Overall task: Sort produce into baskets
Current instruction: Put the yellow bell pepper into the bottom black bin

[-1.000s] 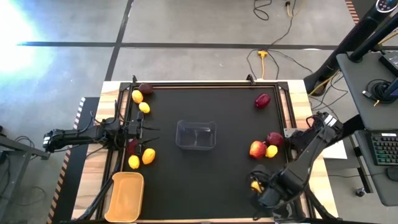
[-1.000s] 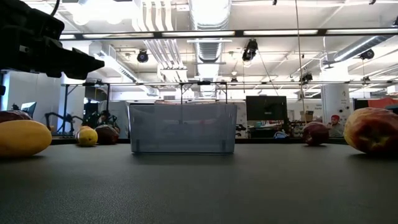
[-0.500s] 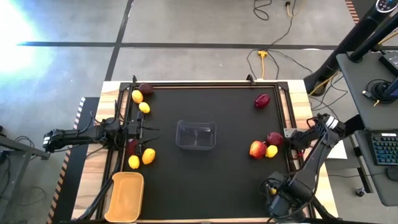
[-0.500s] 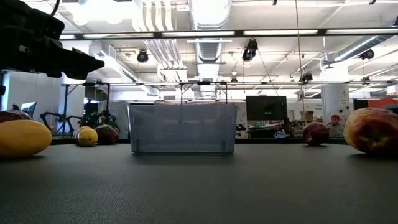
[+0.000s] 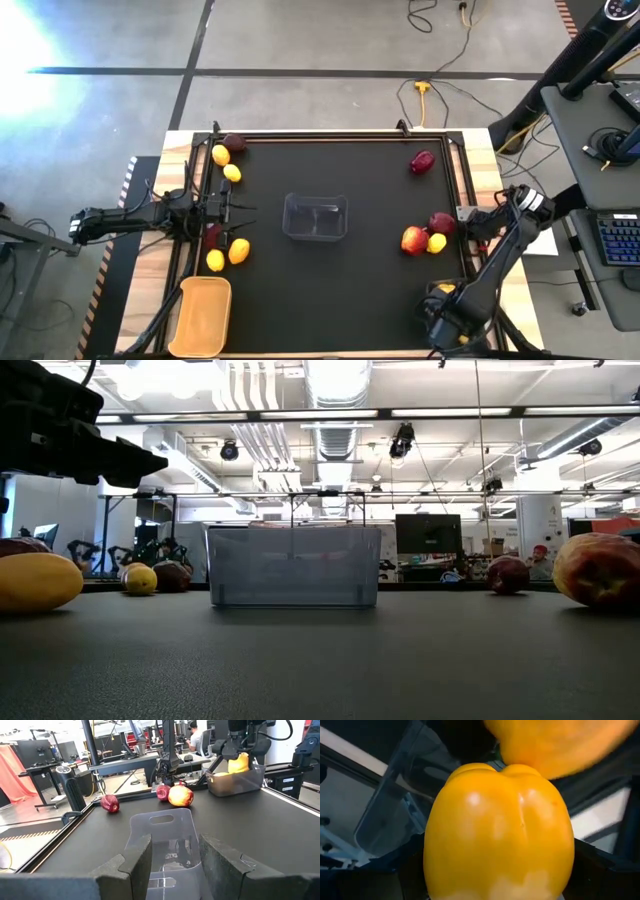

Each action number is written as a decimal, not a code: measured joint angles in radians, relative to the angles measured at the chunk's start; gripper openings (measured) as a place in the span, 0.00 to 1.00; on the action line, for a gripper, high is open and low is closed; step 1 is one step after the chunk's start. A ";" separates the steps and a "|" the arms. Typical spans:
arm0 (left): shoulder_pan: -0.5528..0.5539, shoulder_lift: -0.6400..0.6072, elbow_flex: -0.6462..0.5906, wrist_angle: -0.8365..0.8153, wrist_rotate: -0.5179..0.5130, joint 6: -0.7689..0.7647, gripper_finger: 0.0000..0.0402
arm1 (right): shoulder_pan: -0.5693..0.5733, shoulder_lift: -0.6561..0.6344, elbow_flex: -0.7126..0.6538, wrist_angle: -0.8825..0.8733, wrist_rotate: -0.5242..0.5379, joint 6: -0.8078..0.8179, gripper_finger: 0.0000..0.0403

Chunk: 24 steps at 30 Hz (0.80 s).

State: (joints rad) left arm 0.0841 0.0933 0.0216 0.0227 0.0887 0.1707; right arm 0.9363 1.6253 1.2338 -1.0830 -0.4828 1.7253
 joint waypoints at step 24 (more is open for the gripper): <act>0.000 0.000 0.000 0.000 0.000 0.000 0.36 | -0.002 -0.032 -0.197 0.145 0.122 -0.110 0.81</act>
State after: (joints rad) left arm 0.0841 0.0929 0.0219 0.0227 0.0887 0.1707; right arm 0.9341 1.5935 1.0370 -0.9382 -0.3608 1.6149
